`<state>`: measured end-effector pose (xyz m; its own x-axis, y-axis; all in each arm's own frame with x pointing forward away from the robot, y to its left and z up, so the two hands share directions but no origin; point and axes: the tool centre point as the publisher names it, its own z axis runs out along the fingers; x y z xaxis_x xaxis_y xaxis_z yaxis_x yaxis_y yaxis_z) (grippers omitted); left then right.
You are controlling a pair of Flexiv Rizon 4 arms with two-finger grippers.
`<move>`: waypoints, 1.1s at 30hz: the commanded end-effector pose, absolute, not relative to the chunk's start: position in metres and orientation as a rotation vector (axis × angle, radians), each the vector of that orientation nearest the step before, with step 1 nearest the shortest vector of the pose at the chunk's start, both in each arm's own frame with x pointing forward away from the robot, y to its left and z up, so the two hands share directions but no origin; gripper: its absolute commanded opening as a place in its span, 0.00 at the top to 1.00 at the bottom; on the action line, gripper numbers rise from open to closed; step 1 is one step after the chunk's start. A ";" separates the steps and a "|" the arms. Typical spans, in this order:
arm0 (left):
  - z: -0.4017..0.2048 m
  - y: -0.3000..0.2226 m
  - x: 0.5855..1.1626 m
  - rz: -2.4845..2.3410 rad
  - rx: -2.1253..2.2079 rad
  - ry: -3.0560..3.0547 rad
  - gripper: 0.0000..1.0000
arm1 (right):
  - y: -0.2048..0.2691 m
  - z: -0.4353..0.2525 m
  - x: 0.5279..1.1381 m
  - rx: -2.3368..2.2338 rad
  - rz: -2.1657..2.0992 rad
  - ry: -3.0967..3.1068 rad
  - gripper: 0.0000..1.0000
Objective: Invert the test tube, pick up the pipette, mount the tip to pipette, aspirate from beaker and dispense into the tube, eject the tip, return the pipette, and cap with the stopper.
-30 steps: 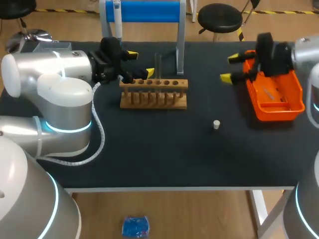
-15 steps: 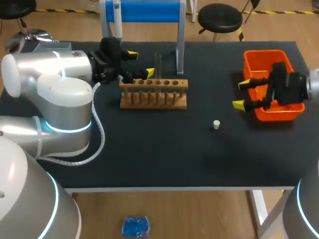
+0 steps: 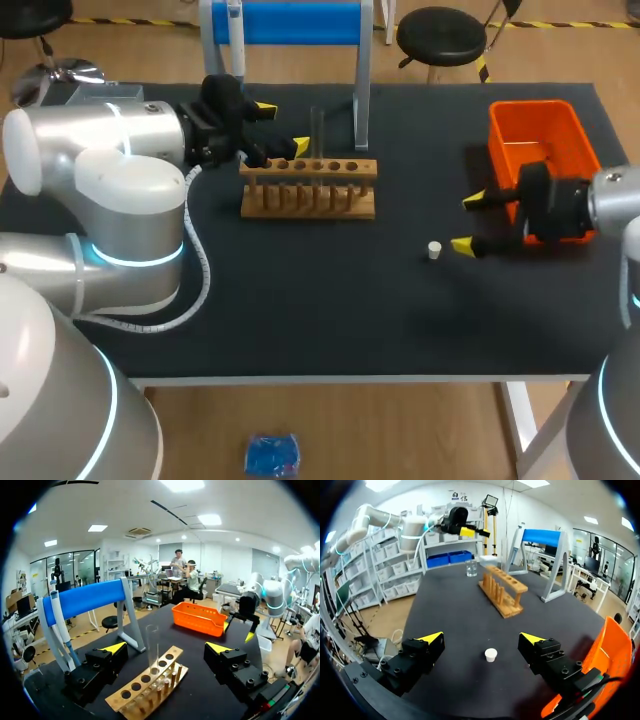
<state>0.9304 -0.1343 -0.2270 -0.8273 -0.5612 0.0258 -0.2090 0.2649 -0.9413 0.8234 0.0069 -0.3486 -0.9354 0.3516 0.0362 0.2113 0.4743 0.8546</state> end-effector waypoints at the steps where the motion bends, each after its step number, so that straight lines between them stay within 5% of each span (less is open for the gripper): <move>1: -0.228 -0.135 0.930 -1.584 -0.709 2.221 0.00 | 0.017 -0.362 0.819 0.503 1.436 2.558 0.00; 24: -0.228 -0.135 0.930 -1.584 -0.709 2.221 0.00 | 0.027 -0.403 0.833 0.538 1.376 2.576 0.02; 27: -0.228 -0.135 0.930 -1.584 -0.709 2.221 0.00 | 0.028 -0.406 0.835 0.544 1.375 2.577 0.23; 33: -0.228 -0.135 0.930 -1.584 -0.709 2.221 0.00 | 0.032 -0.412 0.837 0.549 1.373 2.583 0.27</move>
